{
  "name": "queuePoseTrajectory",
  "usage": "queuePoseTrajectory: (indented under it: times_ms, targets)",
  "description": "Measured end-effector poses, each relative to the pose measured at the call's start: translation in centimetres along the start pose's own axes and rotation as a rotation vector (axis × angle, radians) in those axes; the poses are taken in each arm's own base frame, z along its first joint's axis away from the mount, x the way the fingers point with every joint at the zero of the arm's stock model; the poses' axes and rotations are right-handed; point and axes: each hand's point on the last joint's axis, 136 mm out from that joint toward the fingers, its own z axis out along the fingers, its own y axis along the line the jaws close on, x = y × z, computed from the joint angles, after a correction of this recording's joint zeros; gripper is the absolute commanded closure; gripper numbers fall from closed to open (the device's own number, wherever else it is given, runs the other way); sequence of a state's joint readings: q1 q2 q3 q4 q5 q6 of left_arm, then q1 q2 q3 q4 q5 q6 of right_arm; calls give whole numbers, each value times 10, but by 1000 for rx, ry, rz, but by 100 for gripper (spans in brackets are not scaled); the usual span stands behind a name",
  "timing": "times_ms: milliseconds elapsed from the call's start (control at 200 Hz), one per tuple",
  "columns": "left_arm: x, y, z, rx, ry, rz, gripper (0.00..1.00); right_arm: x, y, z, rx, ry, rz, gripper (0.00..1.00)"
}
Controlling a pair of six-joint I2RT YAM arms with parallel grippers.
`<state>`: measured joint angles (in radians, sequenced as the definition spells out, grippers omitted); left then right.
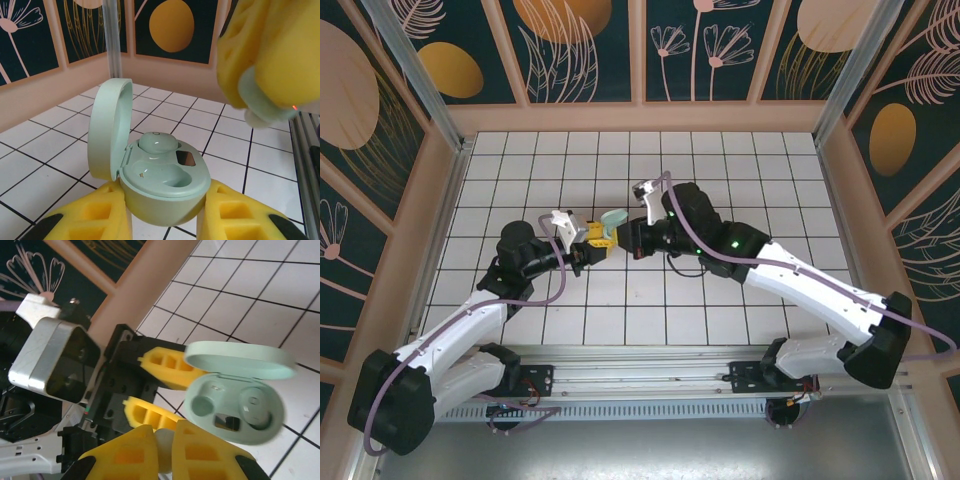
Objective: Insert wireless bluetooth earbuds into charging case
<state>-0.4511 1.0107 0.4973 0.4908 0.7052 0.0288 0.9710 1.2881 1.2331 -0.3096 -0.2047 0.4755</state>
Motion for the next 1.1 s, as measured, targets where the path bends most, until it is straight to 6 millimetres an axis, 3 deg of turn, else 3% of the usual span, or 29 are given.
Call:
queuePoseTrajectory:
  times_ms: [270,631,786,1101]
  targets:
    - [-3,-1,-1,0,-8,7,93,8,-2,16,6,35,-24,100]
    - [-7,-2,-3,0,-17,14,92,-3,-1,21,18,6,-28,100]
    - [-6,-2,-3,-1,-15,5,92,-2,-5,30,26,15,-26,100]
    - [-10,-4,-4,3,-25,6,92,-11,-15,29,62,-18,-20,99]
